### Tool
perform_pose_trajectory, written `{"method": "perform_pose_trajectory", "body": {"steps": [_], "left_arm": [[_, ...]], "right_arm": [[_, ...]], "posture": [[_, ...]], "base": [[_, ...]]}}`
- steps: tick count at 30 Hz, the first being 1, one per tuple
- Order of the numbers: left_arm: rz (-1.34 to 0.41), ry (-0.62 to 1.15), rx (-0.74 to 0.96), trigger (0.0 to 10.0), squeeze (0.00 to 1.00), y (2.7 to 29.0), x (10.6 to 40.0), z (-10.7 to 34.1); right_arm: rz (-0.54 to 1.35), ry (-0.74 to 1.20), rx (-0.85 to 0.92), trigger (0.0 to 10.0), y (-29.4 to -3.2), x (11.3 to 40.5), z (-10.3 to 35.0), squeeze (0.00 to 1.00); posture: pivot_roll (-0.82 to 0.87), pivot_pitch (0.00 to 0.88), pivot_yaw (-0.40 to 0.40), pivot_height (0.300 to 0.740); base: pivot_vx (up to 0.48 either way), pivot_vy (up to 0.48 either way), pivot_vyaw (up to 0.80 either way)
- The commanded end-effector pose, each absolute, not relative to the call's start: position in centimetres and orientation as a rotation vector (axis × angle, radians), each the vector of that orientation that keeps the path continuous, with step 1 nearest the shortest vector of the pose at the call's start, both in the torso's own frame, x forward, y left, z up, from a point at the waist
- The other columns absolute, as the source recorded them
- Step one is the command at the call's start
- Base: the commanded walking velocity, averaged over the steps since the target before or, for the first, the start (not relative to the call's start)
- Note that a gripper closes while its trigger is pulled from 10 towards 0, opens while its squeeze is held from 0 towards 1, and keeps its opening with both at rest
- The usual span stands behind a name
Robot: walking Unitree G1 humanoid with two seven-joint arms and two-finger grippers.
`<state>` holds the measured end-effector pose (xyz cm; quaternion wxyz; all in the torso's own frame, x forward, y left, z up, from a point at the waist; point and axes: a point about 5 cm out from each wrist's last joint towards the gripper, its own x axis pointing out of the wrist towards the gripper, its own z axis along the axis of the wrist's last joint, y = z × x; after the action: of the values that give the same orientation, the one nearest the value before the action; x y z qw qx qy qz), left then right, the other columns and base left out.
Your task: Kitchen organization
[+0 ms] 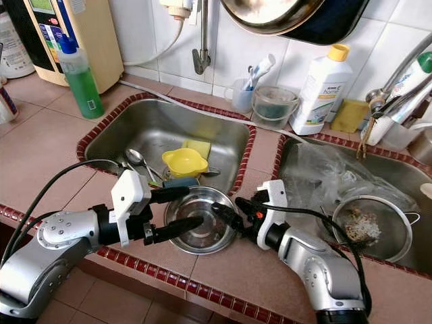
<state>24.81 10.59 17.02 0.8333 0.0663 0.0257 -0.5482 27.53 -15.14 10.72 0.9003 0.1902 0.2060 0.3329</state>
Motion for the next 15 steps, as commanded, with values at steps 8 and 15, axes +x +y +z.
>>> {"method": "perform_pose_trajectory", "body": {"steps": [8,15], "left_arm": [[-1.196,0.038,0.148,10.0,0.00,10.01,24.51,17.41],[-1.200,0.030,0.145,10.0,0.00,9.84,24.57,17.54]], "right_arm": [[0.680,0.499,0.414,0.0,-15.98,26.95,10.00,0.00],[0.674,0.501,0.423,0.0,-16.23,27.07,10.33,0.00]], "posture": [[-0.07,0.062,-0.074,0.740],[-0.07,0.051,-0.075,0.740]], "base": [[0.000,0.000,0.00],[0.000,0.000,0.00]]}}
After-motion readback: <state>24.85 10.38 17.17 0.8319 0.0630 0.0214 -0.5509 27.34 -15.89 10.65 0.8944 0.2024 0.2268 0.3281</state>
